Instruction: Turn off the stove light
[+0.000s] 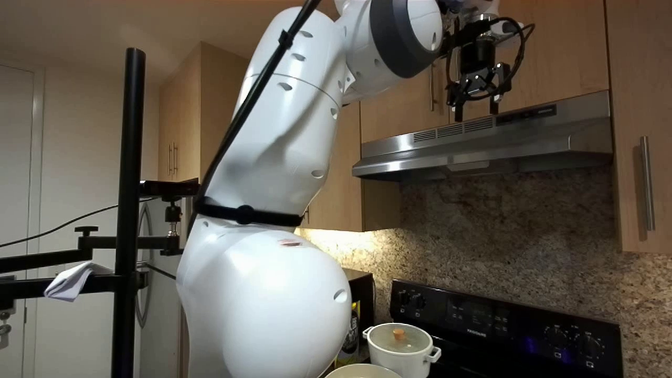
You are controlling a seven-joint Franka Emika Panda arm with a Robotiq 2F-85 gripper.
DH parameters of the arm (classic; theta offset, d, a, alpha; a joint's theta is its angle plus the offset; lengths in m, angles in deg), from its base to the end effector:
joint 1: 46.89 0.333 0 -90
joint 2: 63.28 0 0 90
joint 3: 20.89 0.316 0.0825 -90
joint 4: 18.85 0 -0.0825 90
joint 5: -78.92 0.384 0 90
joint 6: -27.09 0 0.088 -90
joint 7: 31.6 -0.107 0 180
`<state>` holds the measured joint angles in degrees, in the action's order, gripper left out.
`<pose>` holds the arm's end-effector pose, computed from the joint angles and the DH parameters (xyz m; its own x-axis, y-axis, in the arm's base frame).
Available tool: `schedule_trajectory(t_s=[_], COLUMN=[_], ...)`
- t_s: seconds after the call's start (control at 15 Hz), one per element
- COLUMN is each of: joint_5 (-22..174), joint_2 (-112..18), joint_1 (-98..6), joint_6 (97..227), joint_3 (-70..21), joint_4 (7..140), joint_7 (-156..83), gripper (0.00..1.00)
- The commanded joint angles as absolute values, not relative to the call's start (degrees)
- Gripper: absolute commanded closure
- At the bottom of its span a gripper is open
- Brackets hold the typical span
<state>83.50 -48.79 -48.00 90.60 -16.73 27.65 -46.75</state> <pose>0.5460 0.0306 0.7745 0.9840 -0.1767 0.0219 -0.1738 -0.9800 -0.0970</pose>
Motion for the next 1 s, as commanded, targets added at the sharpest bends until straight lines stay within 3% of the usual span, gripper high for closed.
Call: schedule_trajectory(t_s=[0.0, 0.53, 0.6, 0.93], joint_5=[89.6, 81.9, 84.4, 84.0], joint_2=[-55.6, -65.3, -59.7, -59.9], joint_1=[-51.2, -51.6, -51.2, -51.1], joint_6=[90.9, 94.6, 92.2, 92.2], joint_3=[-17.0, -19.7, -19.5, -19.6], joint_4=[41.5, 62.5, 53.7, 54.3], joint_7=[-43.1, -39.3, -42.3, -42.0], gripper=[0.0, 0.0, 0.0, 0.0])
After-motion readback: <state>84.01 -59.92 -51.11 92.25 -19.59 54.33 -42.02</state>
